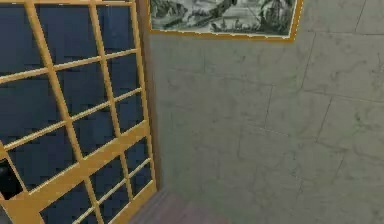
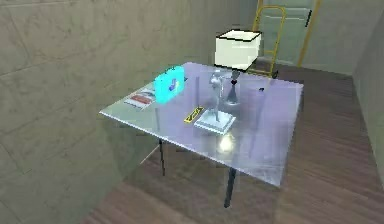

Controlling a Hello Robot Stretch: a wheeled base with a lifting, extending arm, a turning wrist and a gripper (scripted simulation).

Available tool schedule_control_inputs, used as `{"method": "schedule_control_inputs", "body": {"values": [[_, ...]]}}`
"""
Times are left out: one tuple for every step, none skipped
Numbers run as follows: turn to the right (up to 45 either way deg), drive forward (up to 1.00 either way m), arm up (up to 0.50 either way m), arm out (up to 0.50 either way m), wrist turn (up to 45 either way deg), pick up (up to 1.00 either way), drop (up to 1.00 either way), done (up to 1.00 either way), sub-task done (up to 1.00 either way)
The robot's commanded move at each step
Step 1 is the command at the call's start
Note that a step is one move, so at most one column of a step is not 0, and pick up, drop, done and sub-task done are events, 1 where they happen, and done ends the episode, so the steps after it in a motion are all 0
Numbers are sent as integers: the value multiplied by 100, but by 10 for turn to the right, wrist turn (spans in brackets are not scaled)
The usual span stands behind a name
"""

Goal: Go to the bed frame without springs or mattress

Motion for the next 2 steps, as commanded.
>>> {"method": "schedule_control_inputs", "body": {"values": [[-450, 0, 0, 0, 0, 0, 0, 0, 0], [-360, 0, 0, 0, 0, 0, 0, 0, 0]]}}
